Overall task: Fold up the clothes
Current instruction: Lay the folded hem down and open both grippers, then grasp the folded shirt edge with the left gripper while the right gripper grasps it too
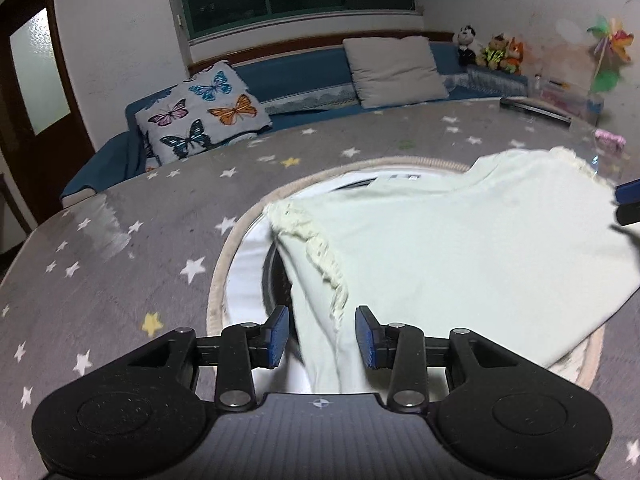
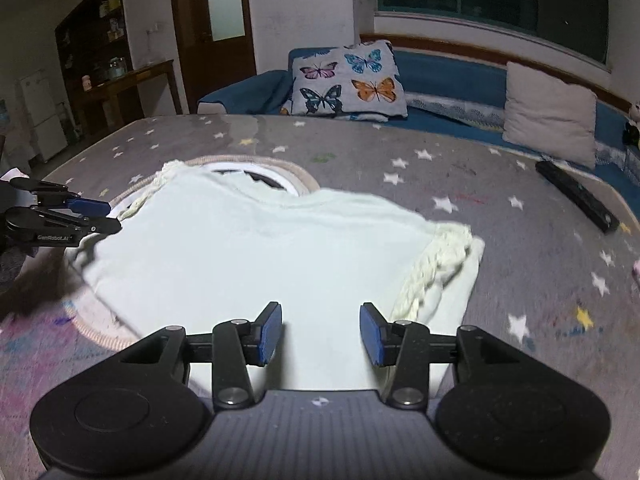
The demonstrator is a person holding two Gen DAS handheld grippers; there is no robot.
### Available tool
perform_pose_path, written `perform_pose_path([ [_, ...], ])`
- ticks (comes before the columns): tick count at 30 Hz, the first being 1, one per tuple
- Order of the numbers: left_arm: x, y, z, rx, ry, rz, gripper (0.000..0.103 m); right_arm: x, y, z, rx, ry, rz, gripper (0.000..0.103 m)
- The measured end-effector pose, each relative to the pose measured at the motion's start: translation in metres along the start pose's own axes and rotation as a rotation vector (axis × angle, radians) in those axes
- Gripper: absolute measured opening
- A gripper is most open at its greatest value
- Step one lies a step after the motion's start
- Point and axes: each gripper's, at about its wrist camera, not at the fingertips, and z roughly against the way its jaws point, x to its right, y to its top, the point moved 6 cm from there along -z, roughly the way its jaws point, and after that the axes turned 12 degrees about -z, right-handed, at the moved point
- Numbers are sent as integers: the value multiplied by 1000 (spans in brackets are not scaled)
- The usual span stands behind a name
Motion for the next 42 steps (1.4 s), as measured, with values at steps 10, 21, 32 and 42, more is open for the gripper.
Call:
perform_pose_path([
  [10, -4, -5, 3, -1, 25, 18, 40, 16, -28, 22, 6, -63, -64, 46],
  [21, -3, -8, 16, 5, 45, 40, 40, 18, -47, 36, 5, -77, -97, 40],
  [32, 0, -9, 29, 10, 14, 96, 40, 3, -41, 34, 32, -17, -114, 39],
  [42, 1, -21, 29, -35, -46, 252, 40, -1, -34, 33, 35, -15, -123, 40],
])
